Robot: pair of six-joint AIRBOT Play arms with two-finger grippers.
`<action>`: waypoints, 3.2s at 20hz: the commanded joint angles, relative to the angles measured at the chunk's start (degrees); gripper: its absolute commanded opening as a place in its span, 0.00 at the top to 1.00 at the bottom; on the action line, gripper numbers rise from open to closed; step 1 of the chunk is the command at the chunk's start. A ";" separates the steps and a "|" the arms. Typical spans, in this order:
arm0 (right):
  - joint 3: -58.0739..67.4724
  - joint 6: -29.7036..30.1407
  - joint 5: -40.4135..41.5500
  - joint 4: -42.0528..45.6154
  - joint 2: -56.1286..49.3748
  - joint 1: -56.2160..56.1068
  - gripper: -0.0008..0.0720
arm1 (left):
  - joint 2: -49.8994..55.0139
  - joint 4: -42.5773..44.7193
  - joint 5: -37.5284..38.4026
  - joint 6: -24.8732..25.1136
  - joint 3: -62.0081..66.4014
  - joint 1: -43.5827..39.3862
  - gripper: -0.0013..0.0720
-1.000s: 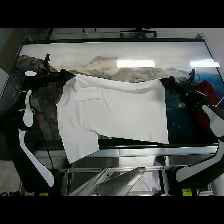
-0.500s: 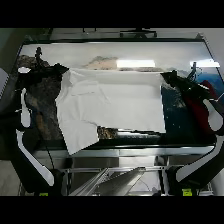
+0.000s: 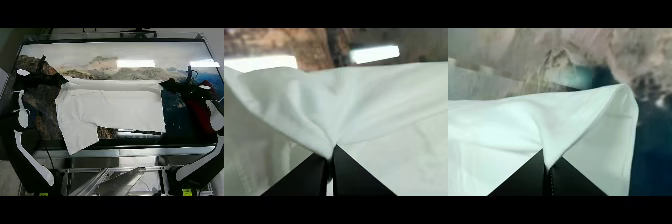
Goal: Fold the shirts.
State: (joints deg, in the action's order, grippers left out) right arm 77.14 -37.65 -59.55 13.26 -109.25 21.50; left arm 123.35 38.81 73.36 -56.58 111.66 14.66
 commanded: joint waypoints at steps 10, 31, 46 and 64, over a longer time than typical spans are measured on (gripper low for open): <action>0.02 -2.91 3.74 6.08 -0.68 -0.50 0.96 | 1.90 5.22 1.88 -2.47 -0.02 -2.19 0.98; -23.06 -21.20 -15.67 35.21 32.39 14.27 0.55 | -28.63 7.28 14.64 -7.15 -40.02 11.85 0.79; -39.91 -17.59 -4.70 31.85 27.32 3.56 0.31 | -54.49 20.85 3.21 -11.04 -76.46 15.04 0.67; -39.89 -16.31 -4.37 29.07 26.93 -0.87 0.30 | -56.15 10.60 -19.50 -6.97 -84.00 -0.81 0.67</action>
State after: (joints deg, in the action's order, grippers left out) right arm 37.23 -53.98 -63.99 41.87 -82.28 20.64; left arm 67.16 50.48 55.86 -63.81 27.75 16.71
